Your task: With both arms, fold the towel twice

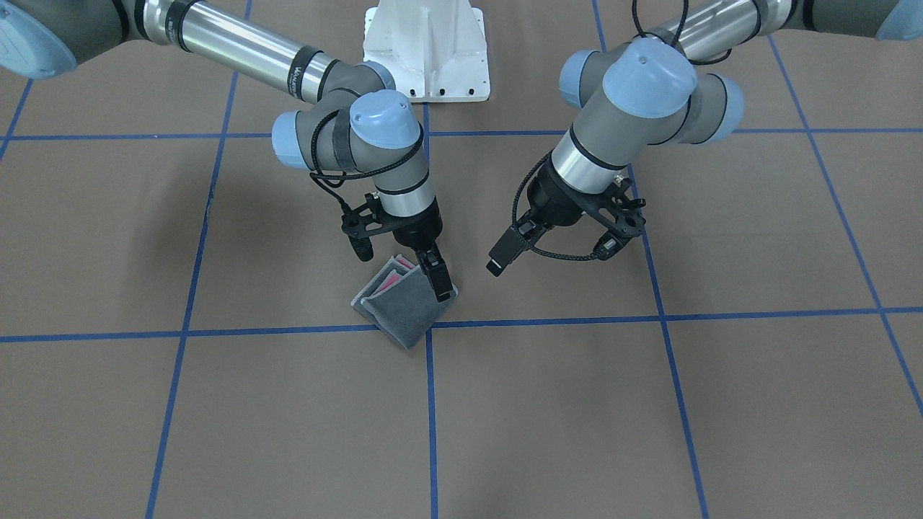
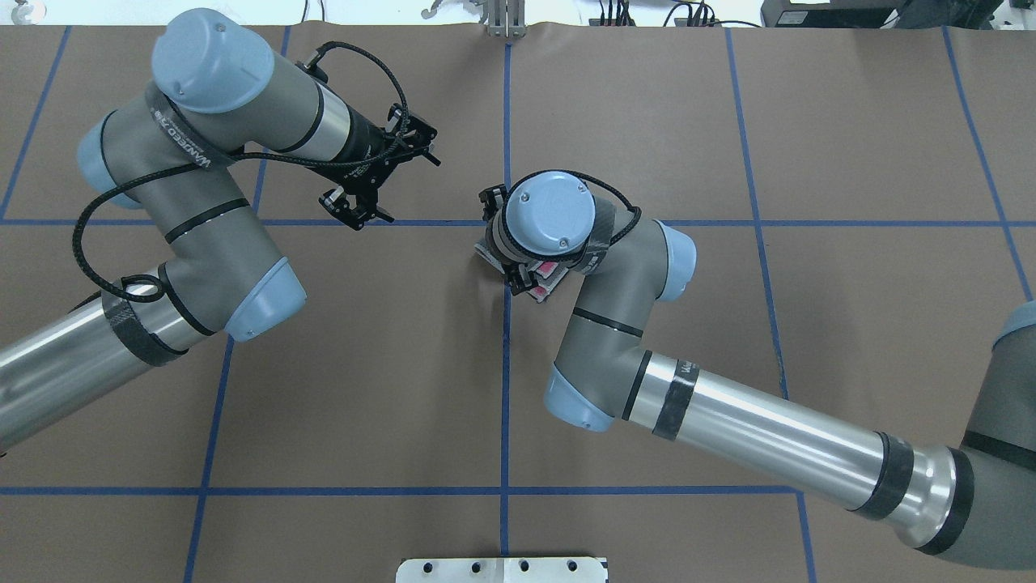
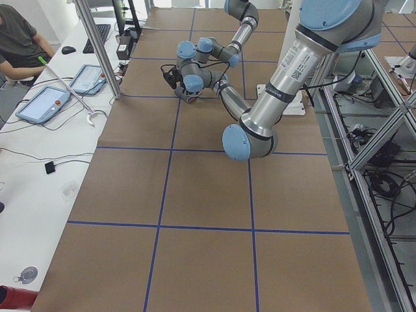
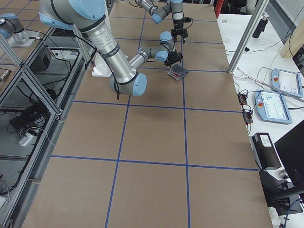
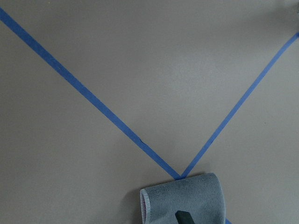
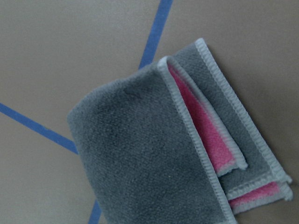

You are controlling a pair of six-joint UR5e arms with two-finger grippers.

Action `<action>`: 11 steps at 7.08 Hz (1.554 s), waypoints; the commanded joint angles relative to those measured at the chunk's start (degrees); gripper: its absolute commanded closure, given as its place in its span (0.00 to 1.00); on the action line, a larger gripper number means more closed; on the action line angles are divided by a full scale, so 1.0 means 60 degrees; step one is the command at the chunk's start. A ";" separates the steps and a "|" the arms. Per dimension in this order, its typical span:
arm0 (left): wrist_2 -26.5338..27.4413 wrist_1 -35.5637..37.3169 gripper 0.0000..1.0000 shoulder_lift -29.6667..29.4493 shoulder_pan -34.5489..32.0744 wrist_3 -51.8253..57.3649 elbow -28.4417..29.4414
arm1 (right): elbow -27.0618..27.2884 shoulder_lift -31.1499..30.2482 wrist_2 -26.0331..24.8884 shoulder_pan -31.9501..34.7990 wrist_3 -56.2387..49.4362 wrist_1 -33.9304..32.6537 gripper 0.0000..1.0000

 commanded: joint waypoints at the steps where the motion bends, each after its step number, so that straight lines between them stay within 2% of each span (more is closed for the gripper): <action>1: 0.0102 -0.0026 0.00 -0.0284 0.0022 0.0356 0.0580 | 0.0753 -0.0698 0.1167 0.0554 -0.0155 -0.0038 0.02; 2: 0.0319 -0.0171 0.00 -0.0431 0.0036 0.0344 0.0697 | 0.1092 -0.1037 0.1473 0.0990 -0.0301 -0.0052 0.02; 4: 0.1183 -0.0666 0.00 -0.2226 0.0559 0.0227 0.2827 | 0.2437 -0.2658 0.3080 0.2350 -0.1716 -0.0038 0.01; 5: 0.1925 -0.1700 0.00 -0.2379 0.0912 0.0183 0.3490 | 0.2515 -0.2971 0.3783 0.2980 -0.2391 -0.0023 0.01; 6: 0.2063 -0.1899 0.00 -0.2656 0.1089 0.0183 0.3990 | 0.2516 -0.3235 0.4226 0.3393 -0.2774 -0.0009 0.01; 7: 0.2340 -0.1930 0.00 -0.3326 0.1308 0.0183 0.4749 | 0.2516 -0.3368 0.4302 0.3513 -0.3068 0.0006 0.01; 8: 0.2677 -0.2351 0.00 -0.3506 0.1485 0.0183 0.5191 | 0.2516 -0.3500 0.4303 0.3558 -0.3260 0.0035 0.01; 10: 0.2796 -0.3330 0.00 -0.3639 0.1545 0.0226 0.6172 | 0.2531 -0.3589 0.4303 0.3587 -0.3335 0.0050 0.01; 11: 0.2884 -0.3424 0.00 -0.3756 0.1588 0.0241 0.6453 | 0.2531 -0.3604 0.4289 0.3587 -0.3335 0.0050 0.01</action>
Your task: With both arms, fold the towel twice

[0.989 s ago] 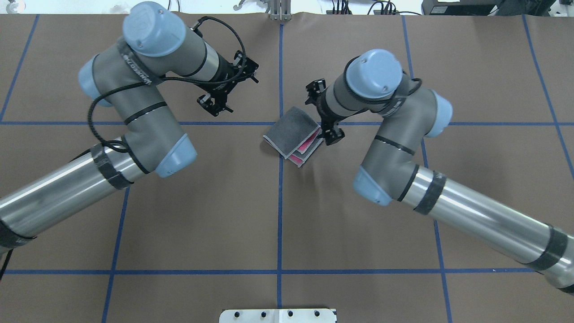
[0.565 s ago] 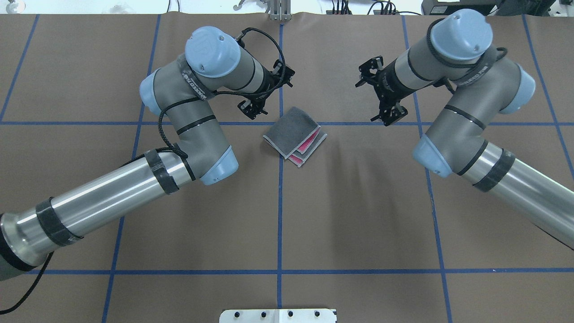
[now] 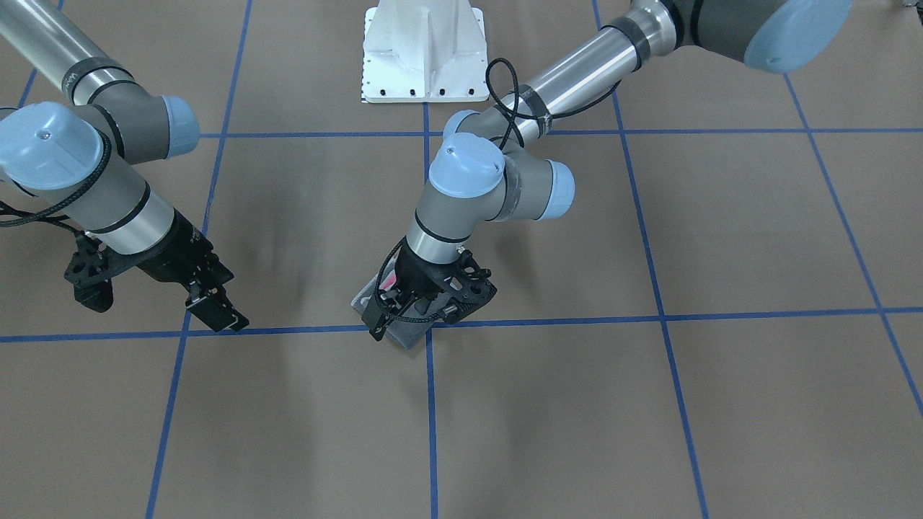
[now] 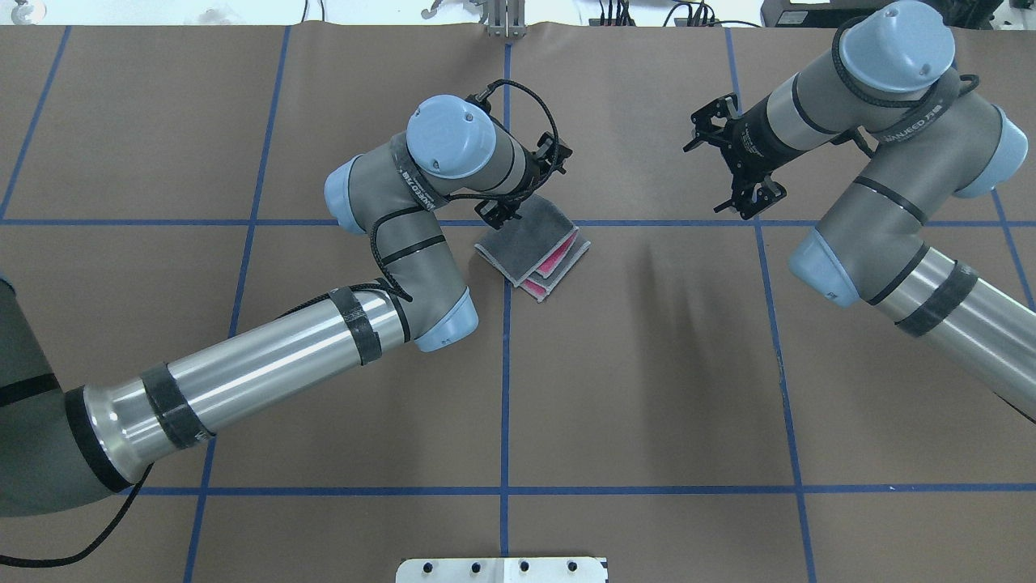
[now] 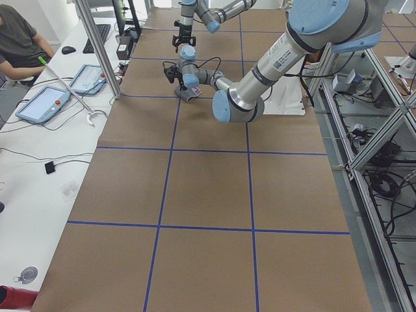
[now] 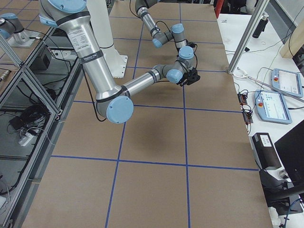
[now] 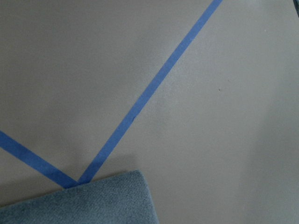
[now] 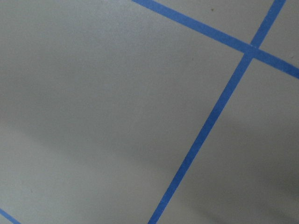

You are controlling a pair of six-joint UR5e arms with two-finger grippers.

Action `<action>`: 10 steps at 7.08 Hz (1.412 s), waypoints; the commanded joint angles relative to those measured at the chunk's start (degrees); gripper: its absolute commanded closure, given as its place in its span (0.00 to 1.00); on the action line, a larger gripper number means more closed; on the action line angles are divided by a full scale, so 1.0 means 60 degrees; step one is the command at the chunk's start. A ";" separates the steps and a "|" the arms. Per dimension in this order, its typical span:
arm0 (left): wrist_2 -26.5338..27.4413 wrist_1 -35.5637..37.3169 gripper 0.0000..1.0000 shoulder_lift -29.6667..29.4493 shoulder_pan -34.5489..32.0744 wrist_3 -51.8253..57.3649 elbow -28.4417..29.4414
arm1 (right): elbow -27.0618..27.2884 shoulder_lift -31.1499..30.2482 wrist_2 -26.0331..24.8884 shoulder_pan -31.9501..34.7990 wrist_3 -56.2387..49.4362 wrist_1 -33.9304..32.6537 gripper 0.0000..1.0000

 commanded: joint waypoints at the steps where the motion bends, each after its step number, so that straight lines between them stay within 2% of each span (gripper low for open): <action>1: 0.0112 -0.0308 0.00 -0.0217 0.0066 0.0047 0.0640 | -0.0009 -0.0133 -0.0009 0.0022 -0.0047 0.0017 0.01; 4: 0.0098 -0.0293 0.00 -0.0218 0.0110 0.0062 0.0614 | -0.0009 -0.0134 -0.0008 0.0067 -0.0120 0.0003 0.01; 5: -0.0120 -0.0249 0.00 -0.0232 -0.0122 0.0120 0.0338 | -0.0024 -0.0120 0.0006 0.0110 -0.0120 0.0003 0.01; 6: -0.1021 -0.0162 0.00 -0.0160 -0.0400 0.0135 0.0088 | -0.0024 -0.0120 0.0006 0.0183 -0.0120 -0.0026 0.01; 8: -0.1294 -0.0030 0.00 0.0496 -0.0374 0.0136 -0.0437 | -0.0024 -0.0076 0.0006 0.0228 -0.0120 -0.0041 0.01; 9: -0.1729 0.0449 0.00 0.0979 -0.0359 0.0136 -0.1094 | -0.0009 -0.0061 0.0006 0.0228 -0.0120 -0.0056 0.01; 10: -0.1893 0.0831 0.00 0.0998 -0.0301 0.0121 -0.1275 | -0.0009 -0.0061 0.0006 0.0242 -0.0120 -0.0056 0.01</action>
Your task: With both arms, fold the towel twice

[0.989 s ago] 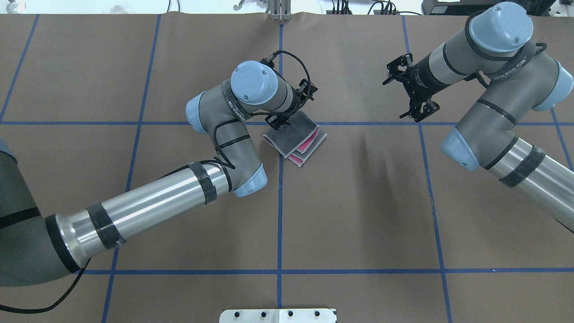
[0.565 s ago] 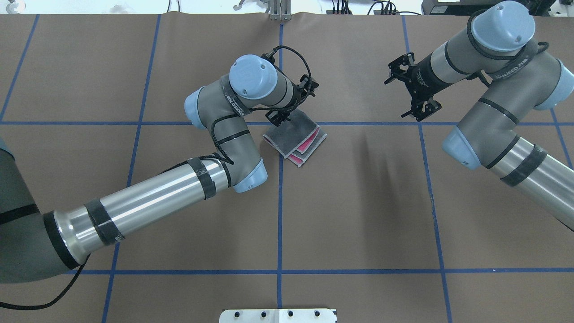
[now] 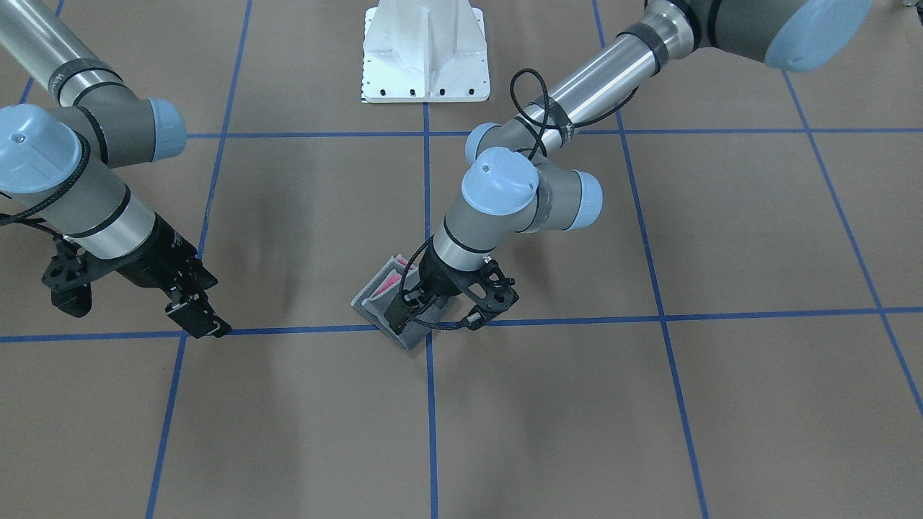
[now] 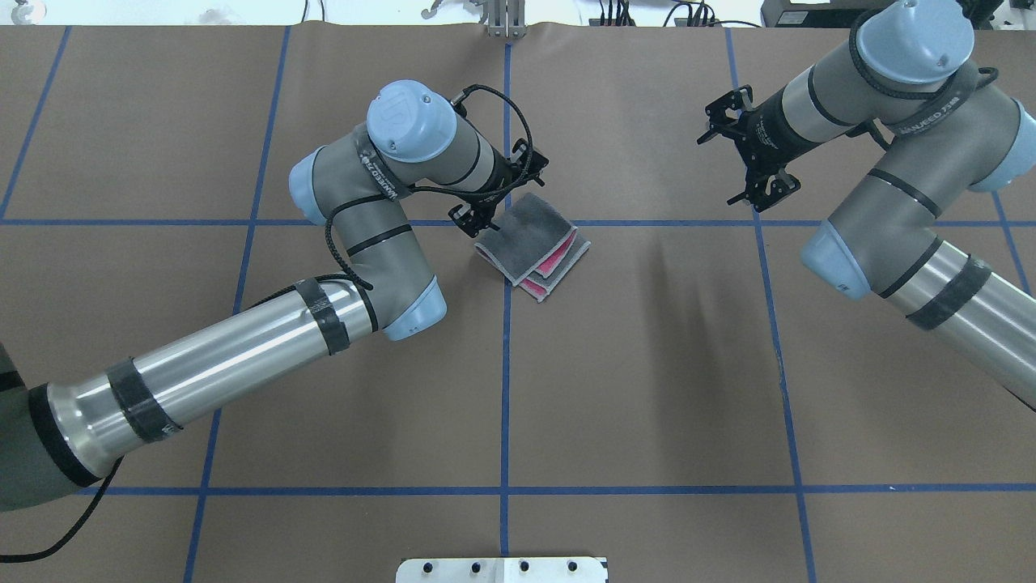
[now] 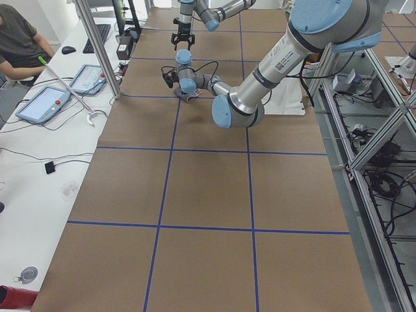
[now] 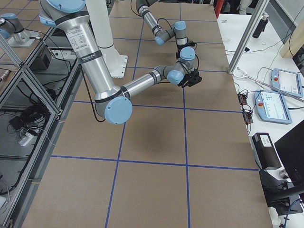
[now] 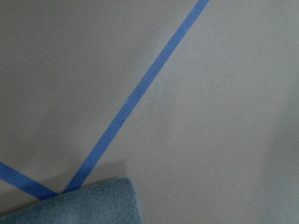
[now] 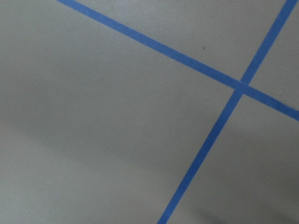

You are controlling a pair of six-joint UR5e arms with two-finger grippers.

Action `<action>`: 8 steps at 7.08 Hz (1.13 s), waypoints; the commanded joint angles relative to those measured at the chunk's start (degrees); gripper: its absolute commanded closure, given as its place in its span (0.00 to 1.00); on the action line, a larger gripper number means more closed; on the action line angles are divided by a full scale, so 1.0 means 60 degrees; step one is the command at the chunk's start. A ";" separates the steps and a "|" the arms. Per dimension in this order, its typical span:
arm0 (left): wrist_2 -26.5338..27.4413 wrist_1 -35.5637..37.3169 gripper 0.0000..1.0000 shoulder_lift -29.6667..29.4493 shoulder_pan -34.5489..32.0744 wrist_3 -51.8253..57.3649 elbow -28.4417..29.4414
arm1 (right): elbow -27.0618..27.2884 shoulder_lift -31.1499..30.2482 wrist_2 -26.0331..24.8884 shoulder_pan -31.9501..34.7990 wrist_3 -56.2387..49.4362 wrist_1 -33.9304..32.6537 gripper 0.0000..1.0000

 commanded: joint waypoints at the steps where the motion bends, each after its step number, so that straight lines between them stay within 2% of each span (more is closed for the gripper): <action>1: -0.0254 0.0450 0.00 0.0216 0.0179 -0.0026 -0.0335 | 0.0006 -0.0006 0.0000 -0.0001 0.0000 -0.0005 0.01; 8: -0.0370 0.0450 0.00 0.0289 -0.0008 0.0428 -0.0420 | 0.0021 0.0095 -0.0029 -0.0001 0.0029 -0.0035 0.01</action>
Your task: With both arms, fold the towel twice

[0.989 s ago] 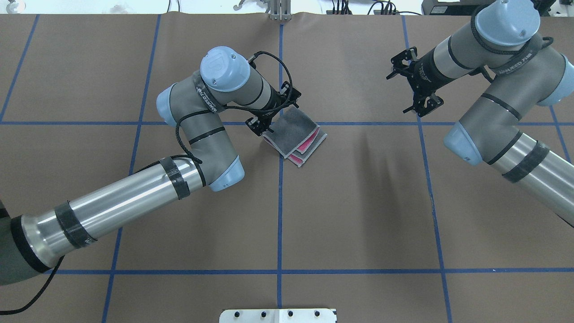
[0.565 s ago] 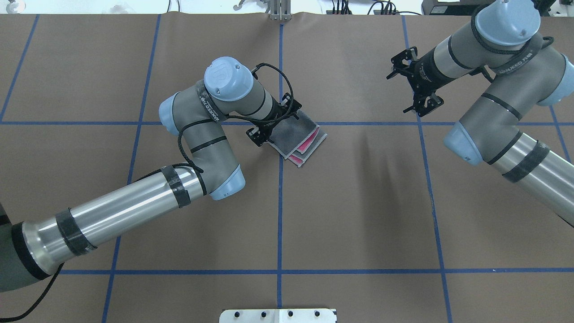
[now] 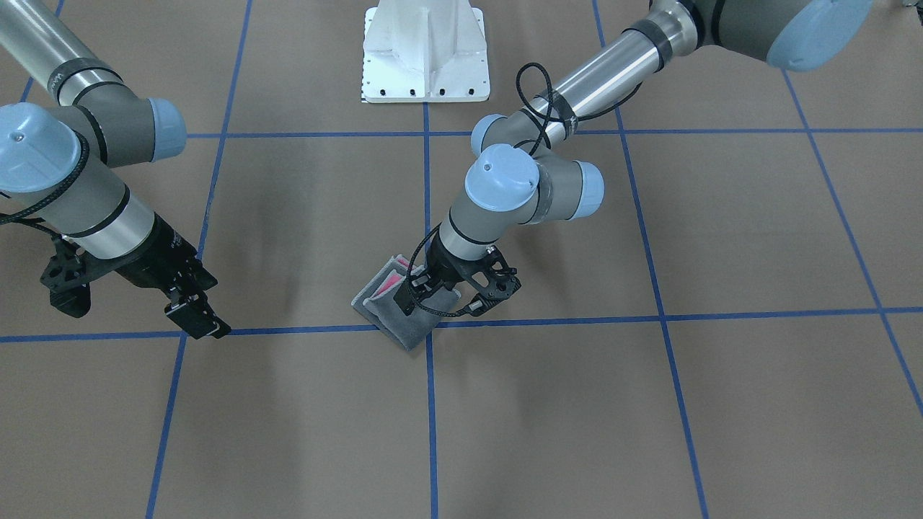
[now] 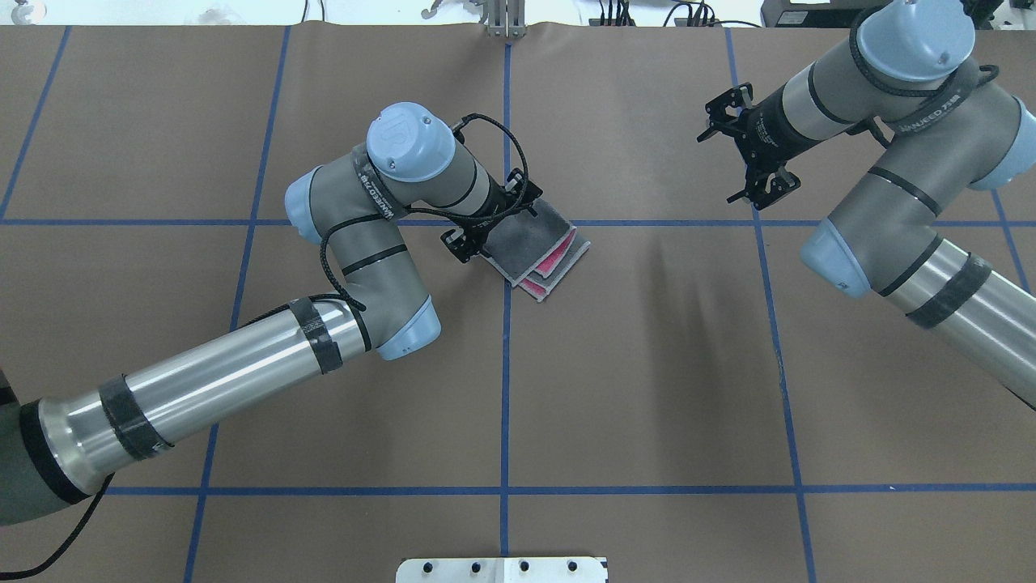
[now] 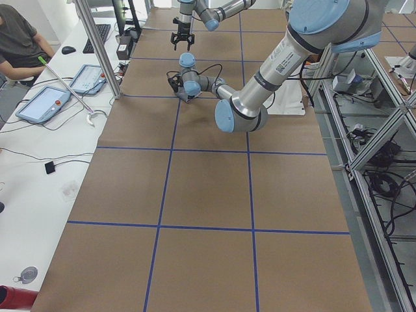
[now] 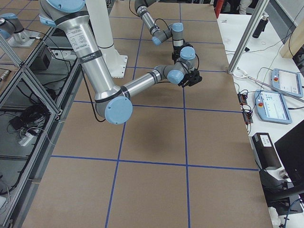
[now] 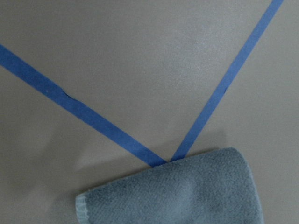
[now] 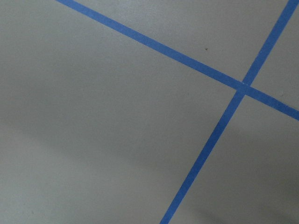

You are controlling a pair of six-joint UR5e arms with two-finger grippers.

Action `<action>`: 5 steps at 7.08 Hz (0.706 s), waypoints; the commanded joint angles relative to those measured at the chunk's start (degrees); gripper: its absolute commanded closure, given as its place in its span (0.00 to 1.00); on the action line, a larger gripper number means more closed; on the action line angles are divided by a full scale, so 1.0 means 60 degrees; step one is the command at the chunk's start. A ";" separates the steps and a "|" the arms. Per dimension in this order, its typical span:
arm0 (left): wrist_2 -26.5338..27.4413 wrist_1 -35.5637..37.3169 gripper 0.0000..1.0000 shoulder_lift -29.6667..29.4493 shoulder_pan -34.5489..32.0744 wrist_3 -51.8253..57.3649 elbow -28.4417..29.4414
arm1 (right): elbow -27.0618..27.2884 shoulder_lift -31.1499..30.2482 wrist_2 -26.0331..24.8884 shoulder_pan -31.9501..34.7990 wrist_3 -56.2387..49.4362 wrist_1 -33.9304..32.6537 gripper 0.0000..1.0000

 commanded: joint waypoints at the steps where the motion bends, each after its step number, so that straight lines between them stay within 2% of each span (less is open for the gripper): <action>1: -0.0595 0.0021 0.00 0.0840 -0.0476 0.0075 -0.0987 | 0.0054 0.0084 -0.0055 -0.0057 0.0110 -0.0026 0.01; 2: -0.1252 0.0035 0.00 0.1675 -0.1001 0.0075 -0.1953 | 0.0069 0.0418 -0.0128 -0.0246 0.0430 -0.0099 0.01; 3: -0.1476 0.0036 0.00 0.2292 -0.1281 0.0075 -0.2659 | 0.0069 0.0740 -0.0390 -0.0625 0.1274 -0.0114 0.01; 5: -0.1566 0.0036 0.00 0.2810 -0.1503 0.0090 -0.3206 | -0.0105 0.1749 -0.2200 -0.1940 0.3017 -0.0187 0.01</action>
